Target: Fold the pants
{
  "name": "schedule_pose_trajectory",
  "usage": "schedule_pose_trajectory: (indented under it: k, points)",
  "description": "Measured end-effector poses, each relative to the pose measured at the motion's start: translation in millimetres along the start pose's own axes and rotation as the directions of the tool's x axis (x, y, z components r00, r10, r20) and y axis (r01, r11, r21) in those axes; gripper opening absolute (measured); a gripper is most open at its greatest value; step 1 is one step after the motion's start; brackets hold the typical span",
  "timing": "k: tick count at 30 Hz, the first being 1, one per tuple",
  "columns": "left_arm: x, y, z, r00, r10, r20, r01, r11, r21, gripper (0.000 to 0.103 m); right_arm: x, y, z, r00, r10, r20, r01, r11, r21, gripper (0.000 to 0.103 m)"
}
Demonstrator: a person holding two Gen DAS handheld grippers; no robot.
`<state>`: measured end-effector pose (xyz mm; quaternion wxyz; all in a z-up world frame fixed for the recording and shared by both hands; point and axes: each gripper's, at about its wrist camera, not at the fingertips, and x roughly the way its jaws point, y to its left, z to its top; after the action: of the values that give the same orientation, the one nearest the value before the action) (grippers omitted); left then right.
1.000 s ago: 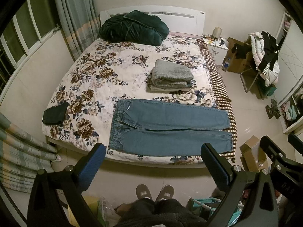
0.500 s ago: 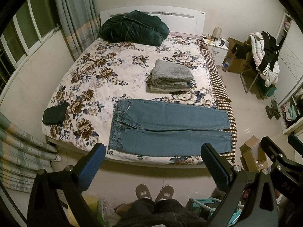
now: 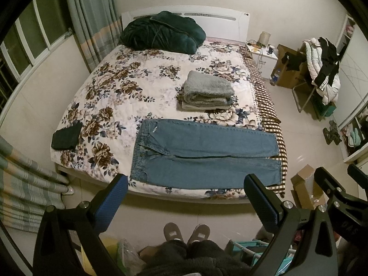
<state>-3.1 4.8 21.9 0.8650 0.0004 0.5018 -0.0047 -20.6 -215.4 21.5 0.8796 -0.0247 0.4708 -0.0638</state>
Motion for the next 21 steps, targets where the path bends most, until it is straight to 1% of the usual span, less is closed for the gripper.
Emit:
schedule_pose_trajectory:
  k: [2,3,5,8,10,12,13,14,15,17,18,19,20,21]
  points:
    - [-1,-2,2,1.000,0.004,-0.005,-0.004,1.000,-0.001,0.103,2,-2,1,1.000,0.004,-0.007,-0.004,1.000,0.001,0.103]
    - [0,-4,3,1.000,0.012,-0.001,-0.012,1.000,-0.002,0.103,12,-15,2,1.000,0.008,-0.013,-0.008,1.000,0.006,0.103]
    - [6,-8,7,0.999,0.035,0.011,-0.035,0.999,-0.005,0.103,22,-22,5,1.000,0.010,-0.024,-0.010,1.000,0.014,0.103]
    - [33,-10,19,0.996,0.089,0.023,-0.089,0.996,-0.034,0.103,51,-38,10,0.999,0.001,-0.034,0.000,1.000,0.027,0.103]
    - [64,-14,21,0.994,0.110,0.023,-0.109,0.993,-0.044,0.103,71,-46,15,0.999,-0.005,-0.043,0.007,0.999,0.037,0.103]
    - [94,-15,33,0.987,0.159,0.016,-0.158,0.986,-0.049,0.103,98,-56,23,0.998,-0.027,-0.052,0.030,0.998,0.053,0.103]
    - [108,-14,39,0.985,0.171,0.009,-0.170,0.984,-0.052,0.103,114,-61,28,0.998,-0.037,-0.056,0.040,0.997,0.059,0.103]
    - [129,-14,48,0.982,0.191,-0.007,-0.191,0.980,-0.058,0.103,129,-64,34,0.997,-0.053,-0.062,0.057,0.996,0.068,0.103]
    - [141,-14,53,0.979,0.201,-0.024,-0.202,0.977,-0.061,0.103,150,-72,40,0.995,-0.069,-0.073,0.075,0.994,0.078,0.103]
    - [184,-13,70,0.975,0.213,-0.069,-0.218,0.974,-0.070,0.103,190,-83,55,0.992,-0.074,-0.103,0.086,0.990,0.109,0.103]
    - [198,-12,75,0.971,0.223,-0.088,-0.230,0.970,-0.075,0.103,209,-88,62,0.990,-0.080,-0.115,0.095,0.987,0.127,0.103]
    - [219,-9,83,0.966,0.232,-0.113,-0.242,0.967,-0.082,0.103,233,-94,70,0.987,-0.084,-0.136,0.103,0.984,0.145,0.103]
    - [250,-5,94,0.961,0.230,-0.152,-0.246,0.964,-0.100,0.103,257,-101,77,0.984,-0.081,-0.156,0.107,0.981,0.163,0.103]
    - [269,-2,100,0.956,0.233,-0.176,-0.255,0.960,-0.114,0.103,288,-108,85,0.980,-0.076,-0.182,0.111,0.975,0.191,0.103]
